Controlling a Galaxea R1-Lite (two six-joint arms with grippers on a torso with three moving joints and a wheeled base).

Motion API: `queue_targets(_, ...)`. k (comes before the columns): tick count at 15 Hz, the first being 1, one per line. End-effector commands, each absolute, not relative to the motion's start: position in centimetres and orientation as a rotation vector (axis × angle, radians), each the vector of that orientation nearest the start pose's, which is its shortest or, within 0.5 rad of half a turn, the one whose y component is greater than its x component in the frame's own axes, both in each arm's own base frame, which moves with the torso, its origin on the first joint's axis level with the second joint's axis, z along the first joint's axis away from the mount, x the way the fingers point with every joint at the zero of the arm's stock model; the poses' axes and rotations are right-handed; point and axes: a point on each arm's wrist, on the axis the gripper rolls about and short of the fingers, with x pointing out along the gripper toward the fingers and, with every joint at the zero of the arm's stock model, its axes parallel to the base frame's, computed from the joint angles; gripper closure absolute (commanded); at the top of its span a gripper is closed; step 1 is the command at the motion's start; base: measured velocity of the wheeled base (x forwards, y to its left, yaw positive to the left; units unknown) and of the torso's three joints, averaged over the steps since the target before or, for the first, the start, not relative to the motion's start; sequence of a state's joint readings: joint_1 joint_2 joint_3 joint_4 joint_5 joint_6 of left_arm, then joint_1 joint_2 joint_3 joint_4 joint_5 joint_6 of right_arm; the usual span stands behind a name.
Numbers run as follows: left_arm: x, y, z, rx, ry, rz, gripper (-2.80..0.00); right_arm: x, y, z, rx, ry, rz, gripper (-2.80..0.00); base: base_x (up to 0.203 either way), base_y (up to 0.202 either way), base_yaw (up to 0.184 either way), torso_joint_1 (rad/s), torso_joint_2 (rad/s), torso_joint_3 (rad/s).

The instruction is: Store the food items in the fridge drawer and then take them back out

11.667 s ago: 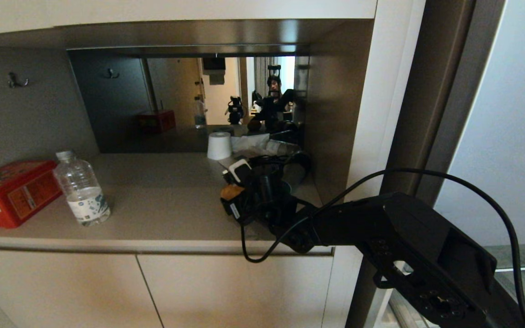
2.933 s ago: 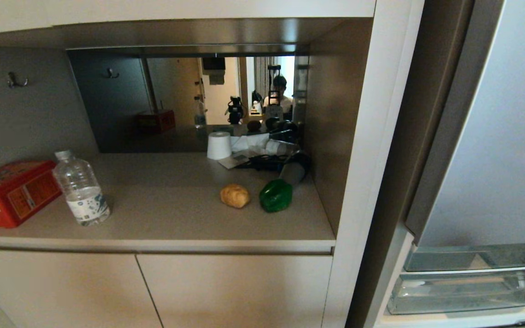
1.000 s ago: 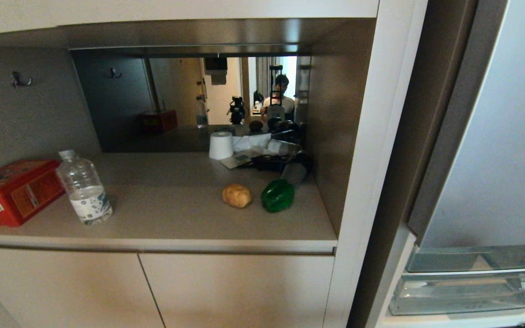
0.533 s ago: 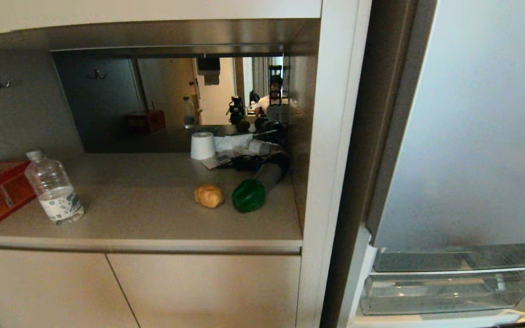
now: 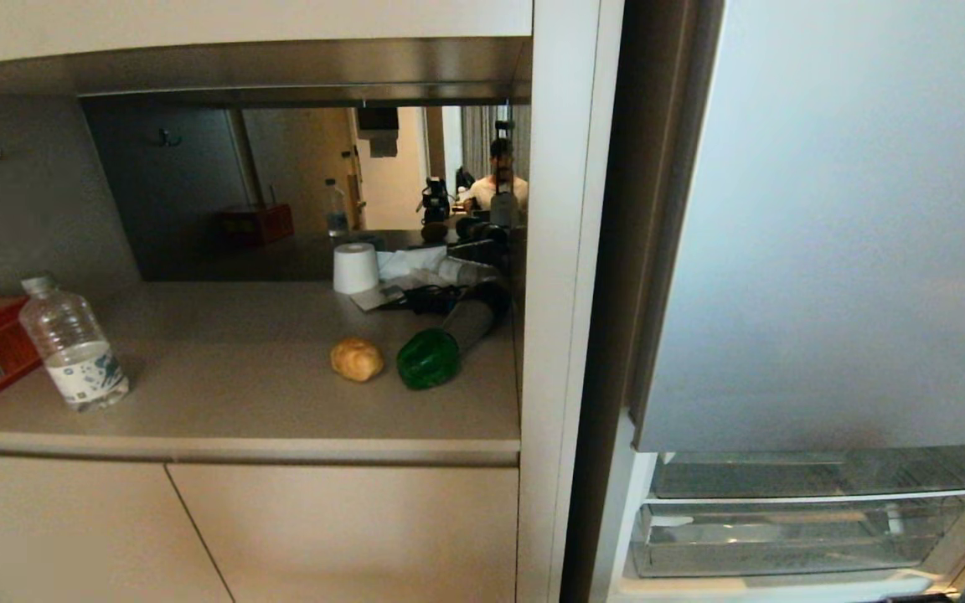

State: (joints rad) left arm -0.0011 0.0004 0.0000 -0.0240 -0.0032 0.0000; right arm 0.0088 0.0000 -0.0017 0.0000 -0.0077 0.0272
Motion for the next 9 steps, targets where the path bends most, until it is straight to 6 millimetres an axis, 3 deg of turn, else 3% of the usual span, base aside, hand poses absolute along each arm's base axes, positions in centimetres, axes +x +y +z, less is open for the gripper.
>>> queue_targets(1,-2.2,-0.01,7.5,0.0,-0.014,-0.004,0.0,-2.29,-0.04,7.59,0.028,-0.001,0.002,0.0,0.0,0.0,0.0,0.0,0.0,0.0)
queue_targets(6,-2.2,-0.01,7.5,0.0,-0.014,-0.004,0.0,-2.29,-0.04,7.59,0.029,-0.001,0.002,0.0,0.0,0.0,0.0,0.0,0.0,0.0)
queue_targets(9,-2.2,0.0,7.5,0.0,-0.014,-0.004,0.0,-2.28,-0.04,7.58,0.029,0.001,0.002,0.0,0.003,0.009,-0.127,0.005,0.0,0.003)
